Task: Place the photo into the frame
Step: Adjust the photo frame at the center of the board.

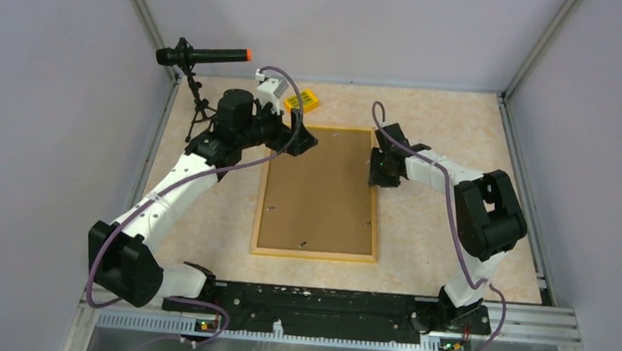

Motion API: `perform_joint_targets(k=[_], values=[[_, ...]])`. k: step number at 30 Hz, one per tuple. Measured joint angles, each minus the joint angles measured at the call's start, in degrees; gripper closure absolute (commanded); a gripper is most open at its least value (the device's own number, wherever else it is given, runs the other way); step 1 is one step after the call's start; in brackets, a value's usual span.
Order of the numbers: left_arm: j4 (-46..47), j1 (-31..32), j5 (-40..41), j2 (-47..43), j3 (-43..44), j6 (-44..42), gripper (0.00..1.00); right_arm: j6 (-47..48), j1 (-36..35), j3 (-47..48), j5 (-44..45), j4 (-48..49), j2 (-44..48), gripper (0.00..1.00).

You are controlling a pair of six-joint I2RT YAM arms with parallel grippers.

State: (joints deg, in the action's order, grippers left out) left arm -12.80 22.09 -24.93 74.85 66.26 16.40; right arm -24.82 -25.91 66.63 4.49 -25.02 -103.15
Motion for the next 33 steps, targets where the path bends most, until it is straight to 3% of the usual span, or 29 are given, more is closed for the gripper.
perform_joint_targets(k=[1, 3, 4, 14, 27, 33], values=[[0.0, 0.0, 0.0, 0.1, 0.0, 0.0, 0.01, -0.4, -0.3, 0.0, 0.0, 0.3, -0.1, 0.74], [0.0, 0.0, 0.0, 0.3, -0.1, 0.0, 0.01, -0.7, -0.6, 0.0, 0.2, 0.3, -0.1, 0.95], [0.1, 0.0, 0.0, 0.4, -0.1, 0.0, 0.01, -1.3, -0.6, 0.0, -0.1, 0.4, -0.1, 1.0], [0.4, 0.0, 0.0, 0.6, -0.1, 0.0, 0.01, -11.6, -0.7, -5.5, 3.6, 5.2, 3.0, 1.0], [0.4, 0.0, -1.3, 0.6, -0.1, 0.5, 0.01, -44.3, -1.9, -26.4, 11.1, 6.7, 21.2, 1.0], [0.4, 0.0, -1.4, 0.5, -0.1, 0.6, 0.01, -64.1, -14.6, -31.4, 17.3, 7.7, 25.8, 1.0]])
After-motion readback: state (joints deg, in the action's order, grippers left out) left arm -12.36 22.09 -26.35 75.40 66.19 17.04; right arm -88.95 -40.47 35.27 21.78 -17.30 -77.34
